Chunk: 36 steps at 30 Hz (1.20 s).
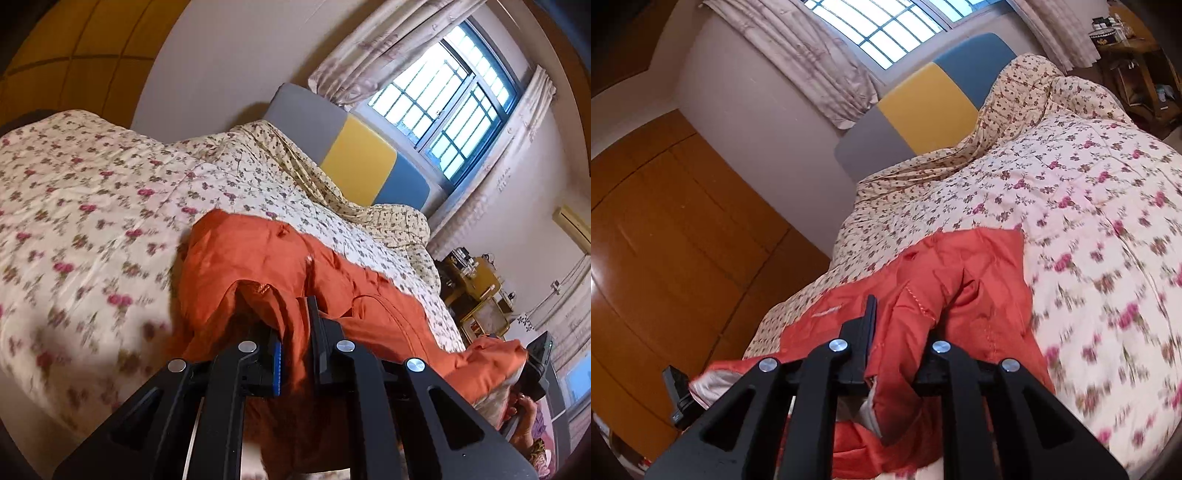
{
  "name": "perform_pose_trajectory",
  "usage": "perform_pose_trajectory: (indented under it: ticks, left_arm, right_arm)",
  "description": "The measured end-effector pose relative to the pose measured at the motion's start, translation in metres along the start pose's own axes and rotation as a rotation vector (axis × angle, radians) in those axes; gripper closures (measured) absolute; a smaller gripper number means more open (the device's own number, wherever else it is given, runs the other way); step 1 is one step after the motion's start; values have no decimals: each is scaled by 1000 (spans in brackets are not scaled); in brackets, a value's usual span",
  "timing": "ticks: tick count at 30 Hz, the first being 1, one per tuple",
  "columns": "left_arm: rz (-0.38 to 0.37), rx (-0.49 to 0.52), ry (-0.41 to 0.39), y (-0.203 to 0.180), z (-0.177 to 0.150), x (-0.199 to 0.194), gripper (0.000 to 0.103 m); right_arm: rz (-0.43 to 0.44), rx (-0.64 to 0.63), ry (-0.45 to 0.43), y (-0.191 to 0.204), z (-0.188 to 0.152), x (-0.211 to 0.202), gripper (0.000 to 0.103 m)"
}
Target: Fold large clothes
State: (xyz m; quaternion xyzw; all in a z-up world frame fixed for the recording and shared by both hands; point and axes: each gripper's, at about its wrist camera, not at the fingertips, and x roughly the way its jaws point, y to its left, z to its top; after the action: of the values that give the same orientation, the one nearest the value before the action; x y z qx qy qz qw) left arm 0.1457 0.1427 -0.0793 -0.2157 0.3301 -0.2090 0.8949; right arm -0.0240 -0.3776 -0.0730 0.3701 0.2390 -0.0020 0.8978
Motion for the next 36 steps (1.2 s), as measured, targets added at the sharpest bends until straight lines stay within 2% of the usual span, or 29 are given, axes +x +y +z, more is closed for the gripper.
perform_pose_trajectory:
  ticks: [6, 11, 14, 17, 18, 19, 20, 21, 22, 24, 26, 29, 32, 36]
  left_arm:
    - [20, -14, 28, 11, 22, 48, 92]
    - [71, -6, 78, 18, 35, 86, 92]
    - [90, 9, 99, 19, 39, 99, 92]
    - [84, -24, 113, 22, 45, 105, 85]
    - [74, -46, 111, 24, 47, 105, 81]
    - [57, -79, 107, 26, 51, 105, 74]
    - [34, -111, 101, 28, 54, 103, 67]
    - [5, -139, 88, 29, 56, 101, 51]
    - [-34, -171, 57, 32, 59, 95, 37]
    - [-51, -193, -10, 34, 62, 82, 22]
    - [-44, -172, -84, 33, 66, 65, 21]
    - [4, -140, -113, 35, 63, 53, 19]
    - [58, -99, -82, 37, 52, 55, 17]
    - [97, 1, -22, 30, 41, 68, 17]
  right_arm:
    - [-65, 40, 31, -22, 20, 51, 90]
    - [-136, 51, 52, -40, 26, 83, 86]
    - [-154, 85, 61, -53, 28, 98, 80]
    - [-153, 157, 74, -65, 29, 111, 68]
    - [-139, 173, 65, -65, 30, 113, 55]
    - [-109, 190, 44, -67, 31, 112, 38]
    - [-87, 204, 19, -66, 32, 110, 30]
    - [-65, 217, -32, -66, 33, 103, 20]
    - [-59, 216, -69, -64, 34, 96, 19]
    - [-57, 200, -119, -63, 35, 81, 18]
    - [-69, 187, -138, -63, 34, 70, 18]
    - [-146, 124, -134, -62, 29, 56, 18]
    - [-232, 44, -94, -58, 25, 59, 18]
    - [-363, -142, -16, -35, 31, 83, 19]
